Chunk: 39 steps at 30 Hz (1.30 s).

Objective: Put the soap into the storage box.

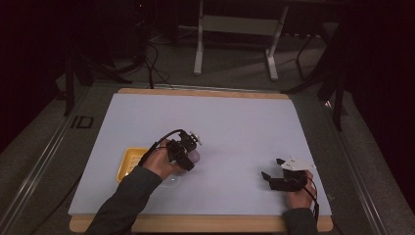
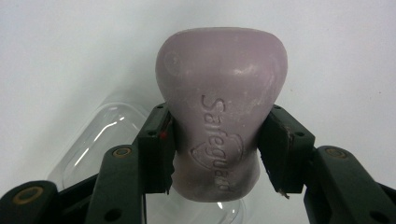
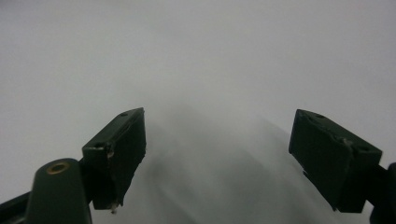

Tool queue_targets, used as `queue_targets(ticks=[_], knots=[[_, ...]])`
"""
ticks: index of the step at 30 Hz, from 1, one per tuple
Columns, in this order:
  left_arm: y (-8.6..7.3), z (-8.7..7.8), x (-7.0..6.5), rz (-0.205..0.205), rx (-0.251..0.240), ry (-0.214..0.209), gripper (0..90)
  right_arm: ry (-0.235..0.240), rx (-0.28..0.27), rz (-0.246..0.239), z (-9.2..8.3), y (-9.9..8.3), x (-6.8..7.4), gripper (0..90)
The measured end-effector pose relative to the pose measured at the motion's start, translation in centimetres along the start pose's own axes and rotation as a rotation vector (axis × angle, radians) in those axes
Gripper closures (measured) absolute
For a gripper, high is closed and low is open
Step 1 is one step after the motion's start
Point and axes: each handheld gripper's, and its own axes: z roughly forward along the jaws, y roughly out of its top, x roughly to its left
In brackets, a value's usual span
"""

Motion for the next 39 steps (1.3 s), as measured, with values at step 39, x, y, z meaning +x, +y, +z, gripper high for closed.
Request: queue_targets(ticks=[39], knots=[[-2.4, -1.7, 2.4, -0.076, -0.01, 0.021, 49.9, 0.001, 0.001, 0.004, 0.0, 0.0, 0.0, 18.5]])
